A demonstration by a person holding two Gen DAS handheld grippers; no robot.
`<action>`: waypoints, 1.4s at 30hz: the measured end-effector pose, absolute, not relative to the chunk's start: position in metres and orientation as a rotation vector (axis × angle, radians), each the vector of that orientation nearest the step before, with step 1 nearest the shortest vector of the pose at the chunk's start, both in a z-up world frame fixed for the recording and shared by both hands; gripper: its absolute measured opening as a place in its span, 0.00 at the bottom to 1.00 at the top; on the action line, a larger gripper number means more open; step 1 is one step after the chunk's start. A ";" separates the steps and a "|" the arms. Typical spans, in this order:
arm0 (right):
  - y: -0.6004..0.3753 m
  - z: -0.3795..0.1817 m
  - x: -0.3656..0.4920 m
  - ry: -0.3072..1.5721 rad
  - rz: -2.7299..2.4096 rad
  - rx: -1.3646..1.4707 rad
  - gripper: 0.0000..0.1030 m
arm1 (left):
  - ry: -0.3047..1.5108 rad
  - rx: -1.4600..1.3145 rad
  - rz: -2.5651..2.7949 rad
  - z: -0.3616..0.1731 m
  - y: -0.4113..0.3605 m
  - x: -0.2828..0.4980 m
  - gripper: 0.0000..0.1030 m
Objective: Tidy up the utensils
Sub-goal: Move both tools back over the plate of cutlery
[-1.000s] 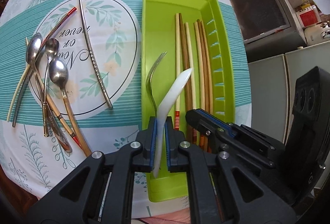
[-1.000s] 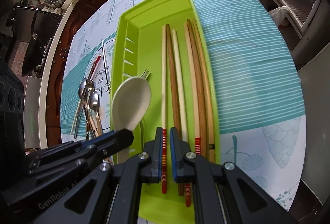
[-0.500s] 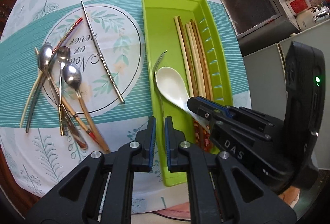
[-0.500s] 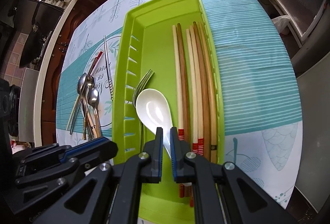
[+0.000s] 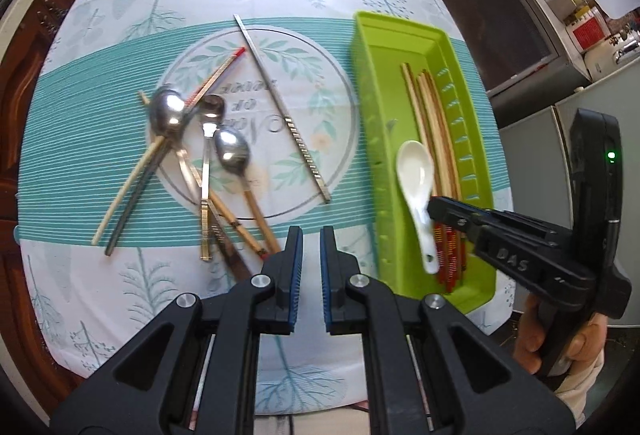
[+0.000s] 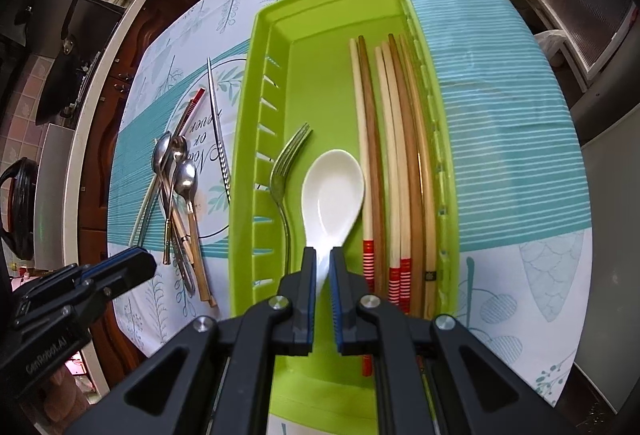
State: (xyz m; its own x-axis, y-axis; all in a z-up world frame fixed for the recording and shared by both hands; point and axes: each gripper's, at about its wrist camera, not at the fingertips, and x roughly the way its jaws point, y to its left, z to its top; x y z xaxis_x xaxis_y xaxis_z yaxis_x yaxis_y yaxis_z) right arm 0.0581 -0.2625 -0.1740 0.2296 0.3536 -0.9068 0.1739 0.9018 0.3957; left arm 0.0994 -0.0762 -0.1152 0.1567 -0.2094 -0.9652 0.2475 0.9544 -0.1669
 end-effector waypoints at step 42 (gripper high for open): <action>-0.118 -0.145 0.147 1.387 0.353 0.349 0.07 | 1.402 0.161 -0.401 -0.176 0.059 0.190 0.24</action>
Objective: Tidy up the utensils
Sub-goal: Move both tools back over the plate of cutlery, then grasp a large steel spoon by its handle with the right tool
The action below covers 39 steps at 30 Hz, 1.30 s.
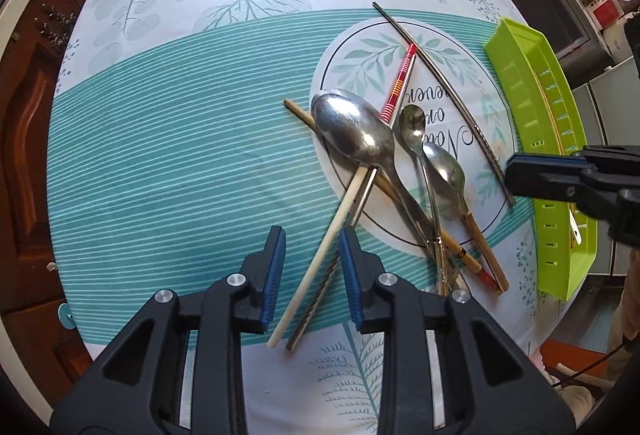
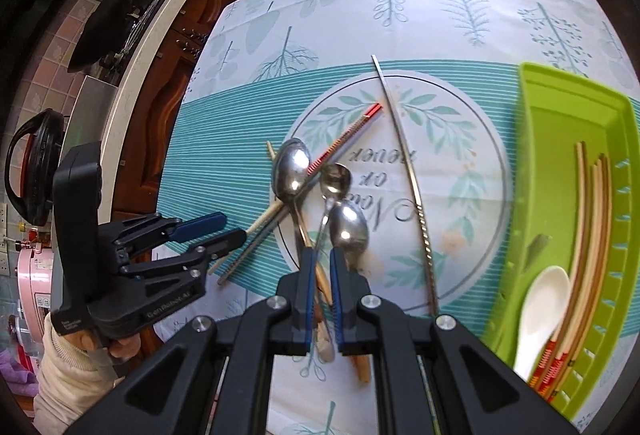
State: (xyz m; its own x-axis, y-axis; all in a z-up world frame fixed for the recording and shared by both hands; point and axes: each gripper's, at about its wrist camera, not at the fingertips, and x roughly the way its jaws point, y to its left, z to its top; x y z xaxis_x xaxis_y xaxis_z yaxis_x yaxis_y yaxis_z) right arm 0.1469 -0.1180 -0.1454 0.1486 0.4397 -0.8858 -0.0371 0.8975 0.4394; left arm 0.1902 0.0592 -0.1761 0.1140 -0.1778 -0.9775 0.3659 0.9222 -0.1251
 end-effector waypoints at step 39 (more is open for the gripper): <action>-0.030 -0.195 0.166 1.469 0.349 0.105 0.07 | 1.413 0.039 -0.409 -0.192 0.092 0.187 0.24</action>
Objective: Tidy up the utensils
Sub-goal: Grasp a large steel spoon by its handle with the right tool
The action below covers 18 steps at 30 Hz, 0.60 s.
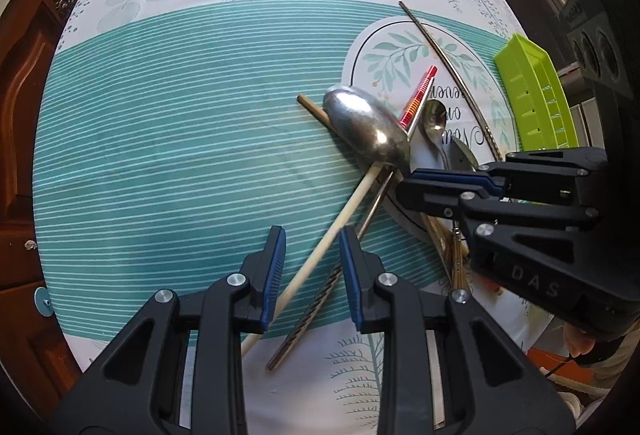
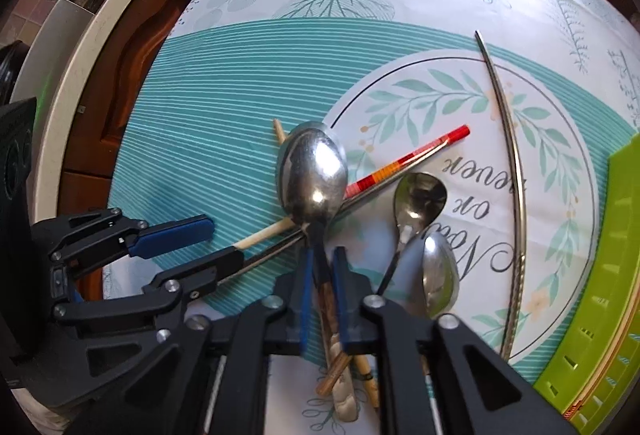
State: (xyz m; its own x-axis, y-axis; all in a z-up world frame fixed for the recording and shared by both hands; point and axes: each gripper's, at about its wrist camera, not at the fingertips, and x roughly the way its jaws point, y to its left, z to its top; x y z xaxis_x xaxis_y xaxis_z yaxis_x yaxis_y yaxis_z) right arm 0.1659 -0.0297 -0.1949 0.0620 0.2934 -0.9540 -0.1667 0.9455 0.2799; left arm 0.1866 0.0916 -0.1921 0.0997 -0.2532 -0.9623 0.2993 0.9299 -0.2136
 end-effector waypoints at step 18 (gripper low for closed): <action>-0.052 -0.185 0.146 1.402 0.377 0.206 0.05 | 1.424 0.042 -0.458 -0.189 0.081 0.171 0.24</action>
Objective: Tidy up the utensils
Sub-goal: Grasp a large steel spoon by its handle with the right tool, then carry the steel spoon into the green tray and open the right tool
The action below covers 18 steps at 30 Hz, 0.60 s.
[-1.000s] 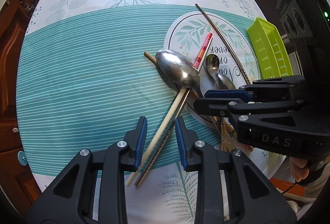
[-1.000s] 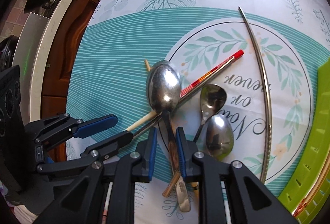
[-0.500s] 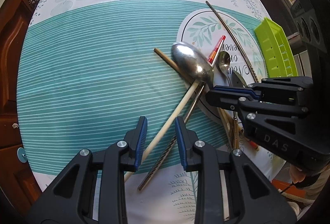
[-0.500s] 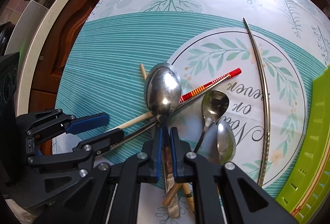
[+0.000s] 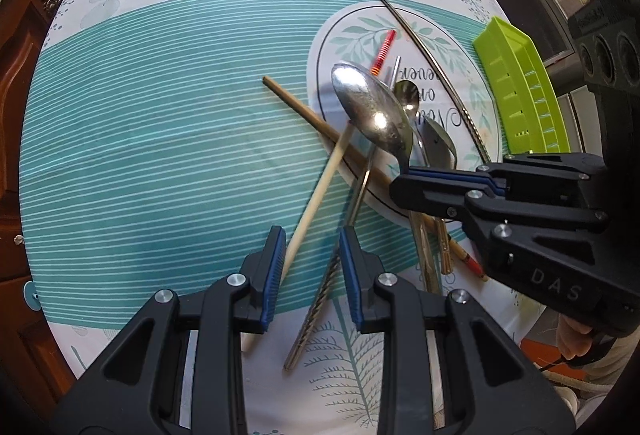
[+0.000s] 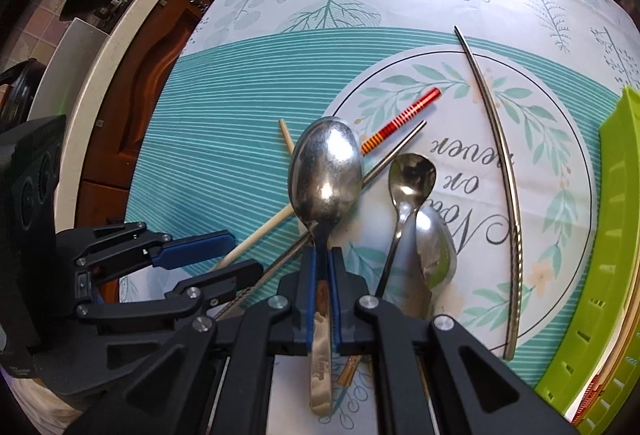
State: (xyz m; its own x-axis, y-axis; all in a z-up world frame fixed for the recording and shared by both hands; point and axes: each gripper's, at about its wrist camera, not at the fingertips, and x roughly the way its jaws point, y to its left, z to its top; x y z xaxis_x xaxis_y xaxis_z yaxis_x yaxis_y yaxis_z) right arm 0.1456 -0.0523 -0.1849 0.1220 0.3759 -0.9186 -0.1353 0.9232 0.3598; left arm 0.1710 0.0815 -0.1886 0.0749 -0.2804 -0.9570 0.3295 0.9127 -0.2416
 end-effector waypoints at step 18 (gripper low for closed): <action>-0.094 -0.165 0.111 1.348 0.407 0.389 0.05 | 1.401 0.117 -0.537 -0.165 0.041 0.133 0.24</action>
